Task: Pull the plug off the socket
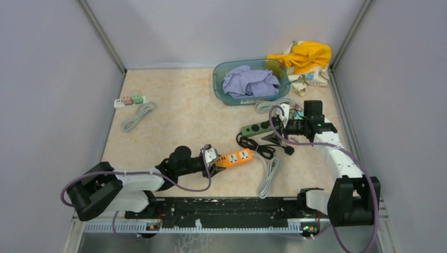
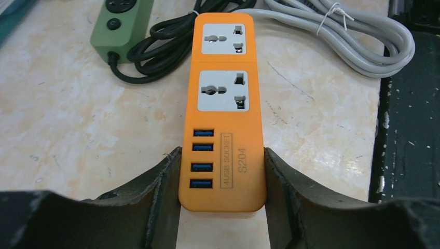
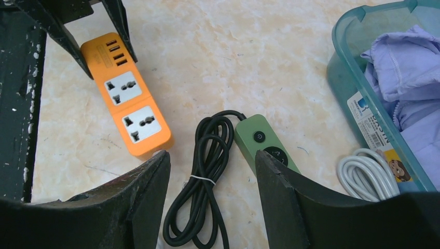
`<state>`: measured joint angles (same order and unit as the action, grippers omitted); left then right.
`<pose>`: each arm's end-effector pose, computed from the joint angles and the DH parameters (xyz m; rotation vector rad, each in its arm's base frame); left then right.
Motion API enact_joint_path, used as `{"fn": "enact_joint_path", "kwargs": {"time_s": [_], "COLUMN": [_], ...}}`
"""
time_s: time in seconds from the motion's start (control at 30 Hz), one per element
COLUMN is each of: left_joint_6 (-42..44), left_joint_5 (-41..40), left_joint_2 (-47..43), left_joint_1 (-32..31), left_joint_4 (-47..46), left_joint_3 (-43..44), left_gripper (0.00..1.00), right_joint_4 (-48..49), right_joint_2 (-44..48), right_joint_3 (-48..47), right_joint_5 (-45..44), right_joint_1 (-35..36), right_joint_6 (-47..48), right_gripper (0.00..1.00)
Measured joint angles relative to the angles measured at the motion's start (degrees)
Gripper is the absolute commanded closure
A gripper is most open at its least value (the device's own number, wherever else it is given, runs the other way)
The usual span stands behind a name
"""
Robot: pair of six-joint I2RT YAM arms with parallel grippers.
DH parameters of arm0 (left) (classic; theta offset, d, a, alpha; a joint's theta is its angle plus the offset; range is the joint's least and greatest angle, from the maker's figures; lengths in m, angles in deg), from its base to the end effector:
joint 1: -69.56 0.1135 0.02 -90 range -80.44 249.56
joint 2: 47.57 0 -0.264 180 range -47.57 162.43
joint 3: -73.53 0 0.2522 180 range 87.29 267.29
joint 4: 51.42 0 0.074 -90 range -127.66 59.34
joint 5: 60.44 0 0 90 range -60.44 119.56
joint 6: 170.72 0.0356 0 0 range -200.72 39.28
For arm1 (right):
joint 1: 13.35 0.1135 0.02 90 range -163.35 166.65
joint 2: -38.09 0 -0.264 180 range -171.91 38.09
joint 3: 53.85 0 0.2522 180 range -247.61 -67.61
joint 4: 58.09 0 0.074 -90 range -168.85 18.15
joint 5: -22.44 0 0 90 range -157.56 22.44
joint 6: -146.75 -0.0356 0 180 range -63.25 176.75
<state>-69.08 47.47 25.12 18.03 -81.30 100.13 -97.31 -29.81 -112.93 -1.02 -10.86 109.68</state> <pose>0.1283 -0.1790 0.1537 1.1854 1.4993 -0.7672 0.2272 0.0426 0.2539 -1.3047 1.4575 0.8161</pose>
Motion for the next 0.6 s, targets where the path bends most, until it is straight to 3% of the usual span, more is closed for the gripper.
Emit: {"fn": "enact_joint_path", "kwargs": {"time_s": [0.6], "left_joint_6": [-1.7], "left_joint_5": [-5.0], "left_joint_2": [-9.1], "left_joint_1": [12.8], "left_joint_4": [7.0], "left_joint_3": [0.6], "left_gripper": [1.00], "right_joint_4": [-0.5], "right_joint_2": [0.0], "right_joint_3": [0.0], "right_joint_5": [0.0], "right_joint_1": [0.0], "right_joint_6": [0.0], "right_gripper": [0.39]}}
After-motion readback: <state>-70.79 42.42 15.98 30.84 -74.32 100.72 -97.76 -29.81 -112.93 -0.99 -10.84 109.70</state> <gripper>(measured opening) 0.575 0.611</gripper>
